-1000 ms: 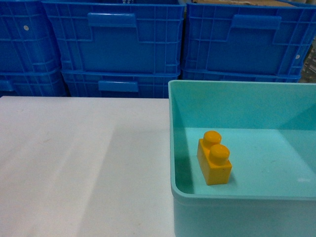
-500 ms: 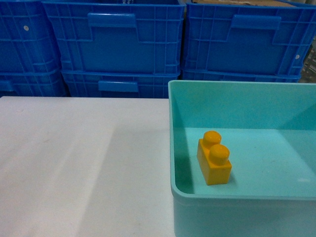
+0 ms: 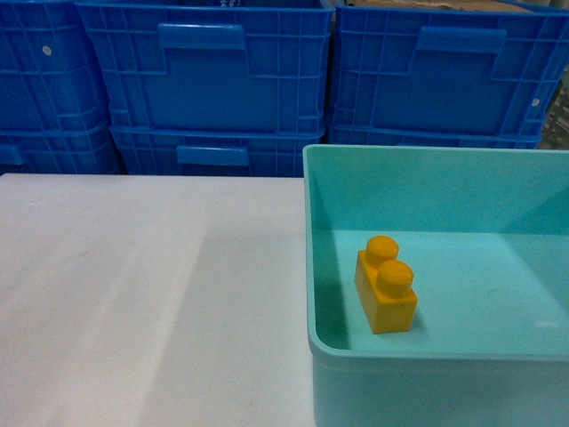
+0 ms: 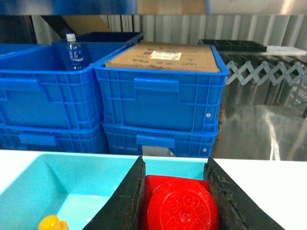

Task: Pick red block from blue box to shelf

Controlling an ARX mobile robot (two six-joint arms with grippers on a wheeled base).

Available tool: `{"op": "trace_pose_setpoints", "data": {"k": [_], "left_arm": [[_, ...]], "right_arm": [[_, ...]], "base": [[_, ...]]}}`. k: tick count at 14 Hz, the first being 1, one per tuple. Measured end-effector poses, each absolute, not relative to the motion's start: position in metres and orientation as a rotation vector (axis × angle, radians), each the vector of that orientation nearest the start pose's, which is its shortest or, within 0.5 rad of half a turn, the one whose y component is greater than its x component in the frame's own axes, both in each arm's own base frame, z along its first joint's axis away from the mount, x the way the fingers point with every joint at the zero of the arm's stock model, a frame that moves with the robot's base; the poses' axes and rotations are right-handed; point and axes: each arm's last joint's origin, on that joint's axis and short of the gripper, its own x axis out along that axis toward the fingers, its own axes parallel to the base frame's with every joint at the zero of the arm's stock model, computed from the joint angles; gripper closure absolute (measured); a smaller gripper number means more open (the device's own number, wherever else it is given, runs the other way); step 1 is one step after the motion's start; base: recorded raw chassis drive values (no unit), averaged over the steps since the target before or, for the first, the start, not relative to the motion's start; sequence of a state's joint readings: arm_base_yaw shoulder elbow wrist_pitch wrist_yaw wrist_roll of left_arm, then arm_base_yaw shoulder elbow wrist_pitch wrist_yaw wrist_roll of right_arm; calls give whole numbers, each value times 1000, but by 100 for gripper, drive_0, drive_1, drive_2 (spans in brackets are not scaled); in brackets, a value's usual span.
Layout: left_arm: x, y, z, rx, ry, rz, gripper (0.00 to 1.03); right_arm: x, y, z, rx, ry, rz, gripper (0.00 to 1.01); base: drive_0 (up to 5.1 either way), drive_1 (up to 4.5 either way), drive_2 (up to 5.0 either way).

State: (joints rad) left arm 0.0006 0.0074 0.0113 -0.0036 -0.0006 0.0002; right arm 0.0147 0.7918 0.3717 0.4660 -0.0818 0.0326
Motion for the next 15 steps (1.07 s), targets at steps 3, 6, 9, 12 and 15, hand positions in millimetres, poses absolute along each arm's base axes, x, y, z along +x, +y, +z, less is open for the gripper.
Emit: {"op": "trace_pose_setpoints", "data": {"k": [3, 6, 9, 12, 15], "left_arm": [[97, 0, 166, 0, -1, 1, 5], [97, 0, 166, 0, 0, 1, 5], [97, 0, 166, 0, -1, 2, 5], [97, 0, 166, 0, 0, 3, 5], [97, 0, 166, 0, -1, 3, 5]], "right_arm": [[180, 5, 247, 24, -25, 95, 73], [180, 5, 247, 24, -25, 95, 73], [180, 5, 247, 24, -25, 96, 73], [180, 5, 247, 24, -25, 96, 73], [180, 5, 246, 24, -18, 96, 73]], "base": [[0, 0, 0], [0, 0, 0], [0, 0, 0], [-66, -66, -66], [-197, -197, -197]]}}
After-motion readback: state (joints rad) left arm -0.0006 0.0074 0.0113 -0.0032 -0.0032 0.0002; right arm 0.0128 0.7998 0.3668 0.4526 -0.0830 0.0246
